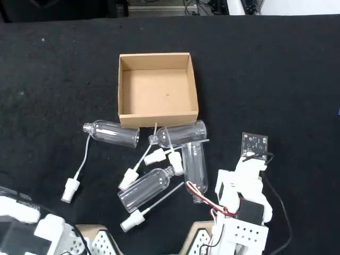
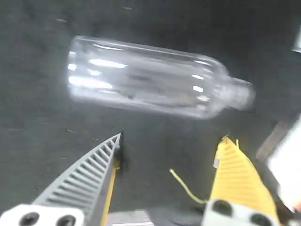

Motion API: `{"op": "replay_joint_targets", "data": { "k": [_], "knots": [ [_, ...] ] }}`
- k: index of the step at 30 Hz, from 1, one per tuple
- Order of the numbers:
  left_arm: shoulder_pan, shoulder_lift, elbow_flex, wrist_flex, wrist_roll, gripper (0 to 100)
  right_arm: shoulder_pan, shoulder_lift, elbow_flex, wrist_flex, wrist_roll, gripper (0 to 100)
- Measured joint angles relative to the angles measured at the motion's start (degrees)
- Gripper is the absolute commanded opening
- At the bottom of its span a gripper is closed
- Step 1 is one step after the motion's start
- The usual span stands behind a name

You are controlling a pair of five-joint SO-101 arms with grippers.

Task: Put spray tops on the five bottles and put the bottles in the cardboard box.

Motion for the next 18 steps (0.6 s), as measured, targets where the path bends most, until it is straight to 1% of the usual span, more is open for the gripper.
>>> {"op": "replay_joint_targets", "data": {
  "k": [2, 8, 10, 12, 14, 16, 18],
  "knots": [
    [0.0, -3.43, 6.42, -8.26, 0.0, 29, 0.0, 0.0, 0.0, 0.0, 0.0, 5.0],
    [2.81, -17.49, 27.25, -33.58, 0.0, 29, 0.0, 0.0, 0.0, 0.0, 0.0, 5.0],
    [3.96, -23.21, 33.85, -38.59, 0.0, 29, 0.0, 0.0, 0.0, 0.0, 0.0, 5.0],
    [4.66, -29.27, 39.47, -40.79, 0.0, 29, 0.0, 0.0, 0.0, 0.0, 0.0, 5.0],
    [5.45, -35.16, 42.81, -40.26, 0.0, 29, 0.0, 0.0, 0.0, 0.0, 0.0, 5.0],
    [6.24, -40.44, 43.25, -37.63, 0.0, 29, 0.0, 0.0, 0.0, 0.0, 0.0, 5.0],
    [7.38, -44.84, 43.25, -33.23, 0.0, 29, 0.0, 0.0, 0.0, 0.0, 0.0, 5.0]
  ]
}}
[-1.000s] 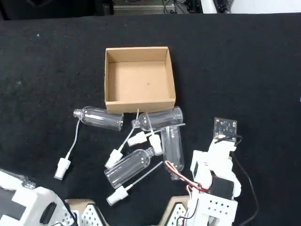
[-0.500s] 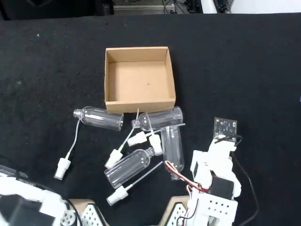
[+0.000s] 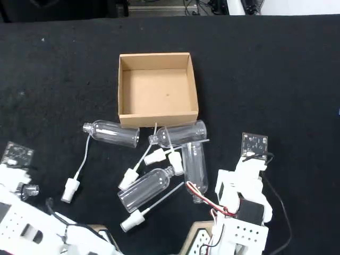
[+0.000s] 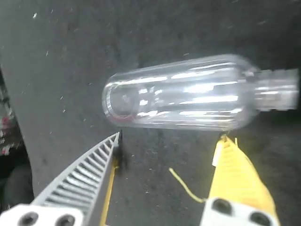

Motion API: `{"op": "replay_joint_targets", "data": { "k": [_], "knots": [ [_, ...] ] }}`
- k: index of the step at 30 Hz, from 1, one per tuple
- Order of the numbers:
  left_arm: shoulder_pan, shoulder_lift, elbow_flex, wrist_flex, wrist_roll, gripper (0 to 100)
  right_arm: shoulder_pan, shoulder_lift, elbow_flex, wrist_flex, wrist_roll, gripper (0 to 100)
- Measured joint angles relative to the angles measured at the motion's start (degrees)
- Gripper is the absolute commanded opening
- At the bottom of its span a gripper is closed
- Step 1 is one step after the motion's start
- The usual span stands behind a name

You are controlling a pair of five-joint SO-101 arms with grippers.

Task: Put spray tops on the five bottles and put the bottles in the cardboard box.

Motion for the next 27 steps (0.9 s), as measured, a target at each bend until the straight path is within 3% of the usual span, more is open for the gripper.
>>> {"op": "replay_joint_targets", "data": {
  "k": [5, 9, 15, 27],
  "knots": [
    [3.34, -2.9, -4.4, 10.37, 0.09, 29, 0.0, 0.0, 0.0, 0.0, 0.0, 5.0],
    [4.4, 0.97, -8.97, 12.57, 0.18, 29, 0.0, 0.0, 0.0, 0.0, 0.0, 5.0],
    [4.4, 11.87, -12.48, 10.99, 0.18, 29, 0.0, 0.0, 0.0, 0.0, 0.0, 5.0],
    [7.3, 23.65, -13.89, 0.35, 2.64, 29, 0.0, 0.0, 0.0, 0.0, 0.0, 5.0]
  ]
}}
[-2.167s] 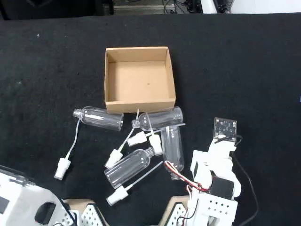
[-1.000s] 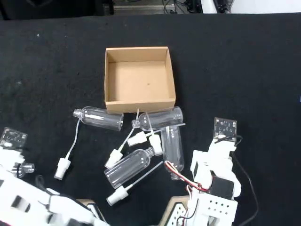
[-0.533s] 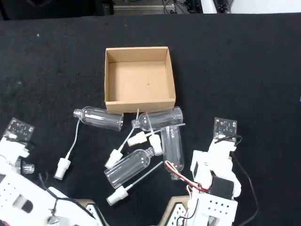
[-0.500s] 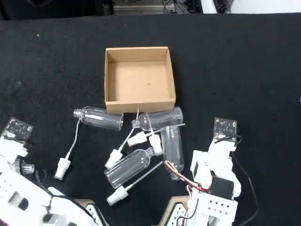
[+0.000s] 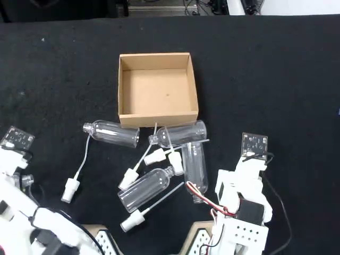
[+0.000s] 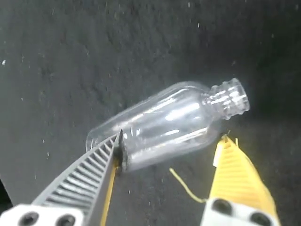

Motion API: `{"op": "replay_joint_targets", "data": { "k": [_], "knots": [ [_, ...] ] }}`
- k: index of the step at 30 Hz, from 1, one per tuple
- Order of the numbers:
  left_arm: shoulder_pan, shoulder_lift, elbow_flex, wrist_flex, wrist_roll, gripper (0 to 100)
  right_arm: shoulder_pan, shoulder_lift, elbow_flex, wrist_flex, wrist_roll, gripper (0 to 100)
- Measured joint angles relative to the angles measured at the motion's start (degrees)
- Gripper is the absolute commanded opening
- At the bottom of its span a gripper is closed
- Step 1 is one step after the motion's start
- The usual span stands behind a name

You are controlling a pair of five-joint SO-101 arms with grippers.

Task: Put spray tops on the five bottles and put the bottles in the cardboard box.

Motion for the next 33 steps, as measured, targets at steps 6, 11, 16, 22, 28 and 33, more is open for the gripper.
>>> {"op": "replay_joint_targets", "data": {
  "k": [6, 11, 16, 22, 28, 33],
  "knots": [
    [1.32, 9.85, -7.12, -0.18, 2.46, 29, 0.0, 0.0, 0.0, 0.0, 0.0, 5.0],
    [1.23, 22.51, -17.49, 0.09, 4.48, 29, 0.0, 0.0, 0.0, 0.0, 0.0, 5.0],
    [-0.26, 33.14, -28.31, 6.51, 4.66, 29, 0.0, 0.0, 0.0, 0.0, 0.0, 5.0],
    [-1.14, 40.44, -39.56, 13.01, 4.57, 29, 0.0, 0.0, 0.0, 0.0, 0.0, 5.0],
    [-1.14, 44.84, -42.2, 14.59, 1.93, 29, 0.0, 0.0, 0.0, 0.0, 0.0, 5.0],
    [-2.02, 46.33, -42.2, 14.07, 1.32, 29, 0.0, 0.0, 0.0, 0.0, 0.0, 5.0]
  ]
}}
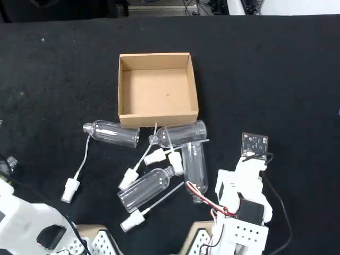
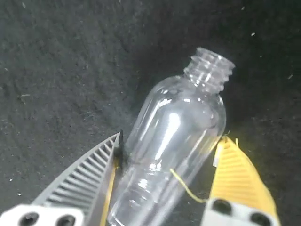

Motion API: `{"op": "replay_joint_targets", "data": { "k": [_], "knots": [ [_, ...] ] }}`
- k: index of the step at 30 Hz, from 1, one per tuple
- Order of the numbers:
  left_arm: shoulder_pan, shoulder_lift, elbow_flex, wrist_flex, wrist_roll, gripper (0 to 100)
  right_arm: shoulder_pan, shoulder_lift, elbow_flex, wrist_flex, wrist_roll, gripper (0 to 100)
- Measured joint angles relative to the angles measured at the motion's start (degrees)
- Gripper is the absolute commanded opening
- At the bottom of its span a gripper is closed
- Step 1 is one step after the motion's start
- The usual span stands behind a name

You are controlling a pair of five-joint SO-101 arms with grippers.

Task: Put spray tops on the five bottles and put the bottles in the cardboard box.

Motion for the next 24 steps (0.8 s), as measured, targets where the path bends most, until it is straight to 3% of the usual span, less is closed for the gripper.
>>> {"op": "replay_joint_targets", "data": {
  "k": [5, 13, 20, 24],
  "knots": [
    [-1.41, 0.53, 0.7, -5.45, 0.0, 29, 0.0, 0.0, 0.0, 0.0, 0.0, 5.0],
    [-1.76, 0.62, 2.64, -6.24, 4.48, 29, 0.0, 0.0, 0.0, 0.0, 0.0, 5.0],
    [-1.67, 0.53, 5.54, -5.89, 8.7, 6, 0.0, 0.0, 0.0, 0.0, 0.0, 5.0],
    [-1.49, 0.53, 5.19, 0.7, 8.79, 4, 0.0, 0.0, 0.0, 0.0, 0.0, 5.0]
  ]
}}
